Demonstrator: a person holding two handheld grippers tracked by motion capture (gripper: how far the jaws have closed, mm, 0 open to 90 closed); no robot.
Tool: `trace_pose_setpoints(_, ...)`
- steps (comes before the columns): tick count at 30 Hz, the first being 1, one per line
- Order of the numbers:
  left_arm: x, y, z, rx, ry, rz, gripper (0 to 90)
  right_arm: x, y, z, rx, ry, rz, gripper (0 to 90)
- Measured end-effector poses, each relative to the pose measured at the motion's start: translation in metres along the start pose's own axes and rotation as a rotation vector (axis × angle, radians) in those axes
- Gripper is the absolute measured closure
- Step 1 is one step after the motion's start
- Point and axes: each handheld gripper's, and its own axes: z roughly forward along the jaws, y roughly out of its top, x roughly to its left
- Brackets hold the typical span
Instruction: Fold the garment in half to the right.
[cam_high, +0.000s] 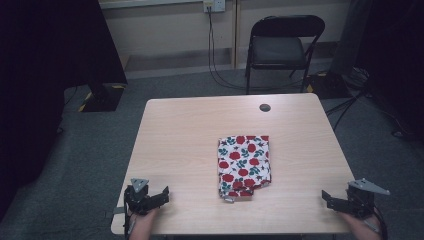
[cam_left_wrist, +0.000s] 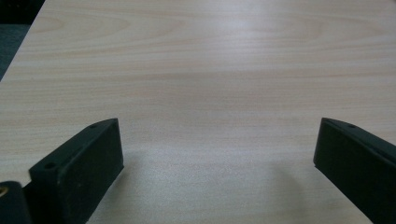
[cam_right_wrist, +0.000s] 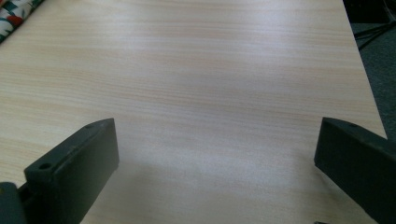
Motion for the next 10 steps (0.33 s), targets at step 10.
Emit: trace_pose_setpoints(10, -0.0032, -0.001, -0.0031, -0.042, 0.062, 0.006, 0.7, -0.0074, 0.0003, -0.0003, -0.006, 0.042, 0.084, 0.0)
